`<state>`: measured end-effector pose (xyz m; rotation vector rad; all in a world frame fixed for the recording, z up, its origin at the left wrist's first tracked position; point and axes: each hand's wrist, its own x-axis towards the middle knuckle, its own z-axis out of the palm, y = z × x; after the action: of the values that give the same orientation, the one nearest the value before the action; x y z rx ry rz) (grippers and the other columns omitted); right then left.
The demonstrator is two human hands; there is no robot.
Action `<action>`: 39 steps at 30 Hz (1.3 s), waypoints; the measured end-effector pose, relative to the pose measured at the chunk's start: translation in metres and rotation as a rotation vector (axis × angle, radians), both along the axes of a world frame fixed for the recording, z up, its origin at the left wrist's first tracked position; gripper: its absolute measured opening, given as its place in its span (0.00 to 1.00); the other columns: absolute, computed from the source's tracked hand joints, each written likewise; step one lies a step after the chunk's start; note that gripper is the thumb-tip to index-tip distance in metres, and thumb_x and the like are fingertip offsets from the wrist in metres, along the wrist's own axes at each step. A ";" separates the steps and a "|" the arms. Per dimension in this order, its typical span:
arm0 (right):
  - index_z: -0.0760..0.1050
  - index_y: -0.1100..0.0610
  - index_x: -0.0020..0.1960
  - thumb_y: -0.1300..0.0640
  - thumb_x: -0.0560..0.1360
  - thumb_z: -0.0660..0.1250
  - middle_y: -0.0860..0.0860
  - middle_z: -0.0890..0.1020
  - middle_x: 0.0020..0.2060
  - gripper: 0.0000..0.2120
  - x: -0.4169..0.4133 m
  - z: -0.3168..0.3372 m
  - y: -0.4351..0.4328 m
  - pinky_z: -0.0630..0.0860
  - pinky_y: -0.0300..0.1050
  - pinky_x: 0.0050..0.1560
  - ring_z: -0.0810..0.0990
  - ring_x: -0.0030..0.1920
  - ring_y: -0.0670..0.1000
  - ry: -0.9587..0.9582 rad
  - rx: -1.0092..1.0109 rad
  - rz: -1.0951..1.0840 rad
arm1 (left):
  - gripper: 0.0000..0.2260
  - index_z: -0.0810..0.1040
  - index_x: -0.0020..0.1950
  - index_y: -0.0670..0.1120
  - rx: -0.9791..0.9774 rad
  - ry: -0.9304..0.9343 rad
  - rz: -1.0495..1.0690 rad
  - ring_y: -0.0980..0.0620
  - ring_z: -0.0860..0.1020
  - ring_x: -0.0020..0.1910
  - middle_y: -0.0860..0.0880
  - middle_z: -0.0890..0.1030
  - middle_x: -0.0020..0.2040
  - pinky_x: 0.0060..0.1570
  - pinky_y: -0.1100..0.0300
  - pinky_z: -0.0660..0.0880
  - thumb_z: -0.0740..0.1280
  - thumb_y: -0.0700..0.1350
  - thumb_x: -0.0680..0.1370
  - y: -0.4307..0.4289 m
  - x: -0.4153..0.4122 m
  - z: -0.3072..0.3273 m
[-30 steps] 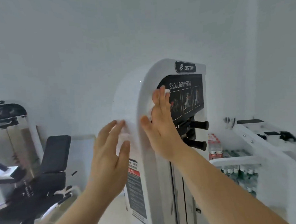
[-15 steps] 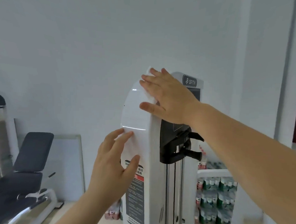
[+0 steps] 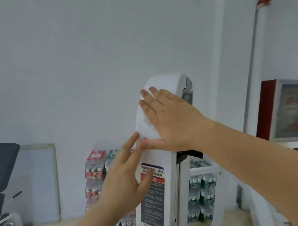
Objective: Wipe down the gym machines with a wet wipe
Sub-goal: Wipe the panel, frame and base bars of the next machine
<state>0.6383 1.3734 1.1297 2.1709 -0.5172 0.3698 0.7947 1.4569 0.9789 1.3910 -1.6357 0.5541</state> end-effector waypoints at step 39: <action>0.38 0.63 0.82 0.26 0.78 0.49 0.63 0.36 0.80 0.50 0.046 -0.138 0.049 0.44 0.66 0.80 0.34 0.80 0.65 -0.411 0.042 -0.377 | 0.34 0.52 0.80 0.63 0.400 0.631 -0.728 0.66 0.50 0.78 0.70 0.53 0.79 0.79 0.53 0.52 0.43 0.75 0.76 0.022 0.039 -0.094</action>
<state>0.6841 1.4225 0.9914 1.9817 -1.1499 0.6002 0.8338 1.4789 0.8850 0.9679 -1.5968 -0.6055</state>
